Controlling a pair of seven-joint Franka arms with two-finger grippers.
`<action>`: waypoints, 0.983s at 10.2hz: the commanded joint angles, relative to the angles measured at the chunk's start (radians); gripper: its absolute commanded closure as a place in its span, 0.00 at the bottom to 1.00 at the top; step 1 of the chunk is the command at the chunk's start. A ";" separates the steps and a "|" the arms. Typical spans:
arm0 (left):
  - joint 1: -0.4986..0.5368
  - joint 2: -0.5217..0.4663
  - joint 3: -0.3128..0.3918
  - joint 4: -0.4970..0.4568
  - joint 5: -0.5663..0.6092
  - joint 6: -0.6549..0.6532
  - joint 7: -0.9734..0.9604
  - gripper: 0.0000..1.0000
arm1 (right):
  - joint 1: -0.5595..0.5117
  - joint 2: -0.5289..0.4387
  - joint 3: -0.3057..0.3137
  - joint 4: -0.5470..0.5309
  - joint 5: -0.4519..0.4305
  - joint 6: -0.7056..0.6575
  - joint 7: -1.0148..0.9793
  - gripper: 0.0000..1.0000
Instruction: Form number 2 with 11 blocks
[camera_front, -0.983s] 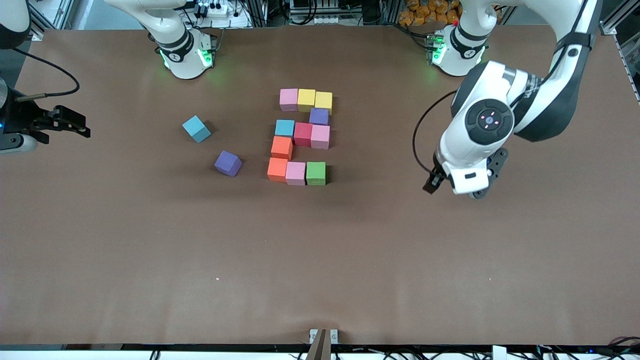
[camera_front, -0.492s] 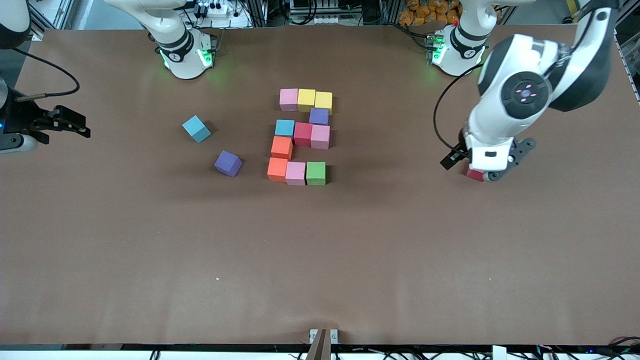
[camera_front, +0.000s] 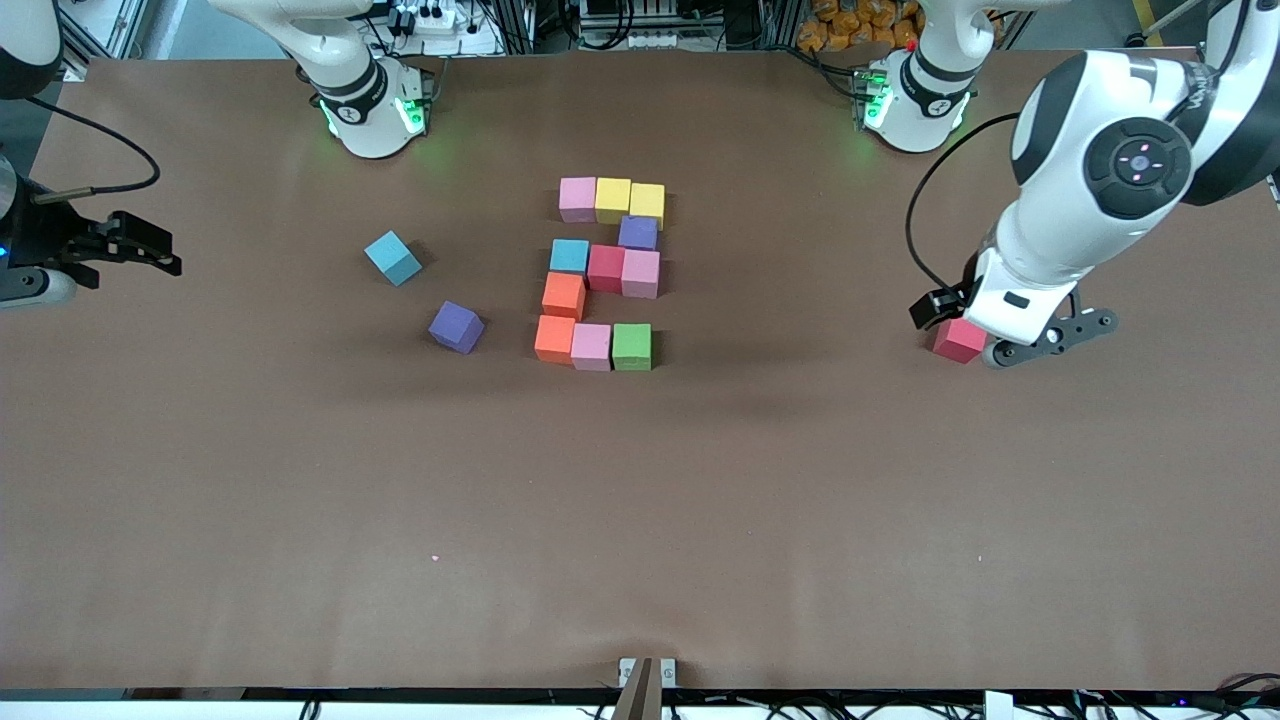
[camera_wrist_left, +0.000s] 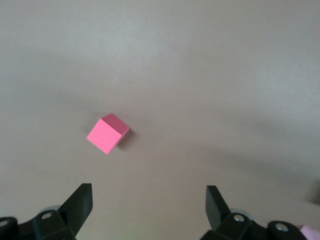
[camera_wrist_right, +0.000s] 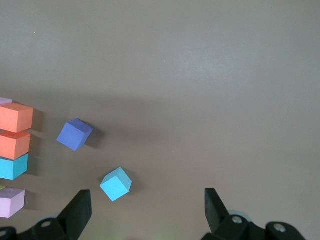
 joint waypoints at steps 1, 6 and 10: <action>0.002 -0.020 0.045 0.060 -0.022 -0.015 0.206 0.00 | -0.014 0.000 0.012 0.000 0.004 0.004 -0.024 0.00; 0.011 -0.099 0.077 0.188 -0.021 -0.239 0.460 0.00 | -0.007 0.001 0.010 0.000 0.004 0.007 -0.024 0.00; 0.022 -0.129 0.085 0.260 -0.030 -0.313 0.509 0.00 | -0.006 0.001 0.012 0.000 0.004 0.007 -0.024 0.00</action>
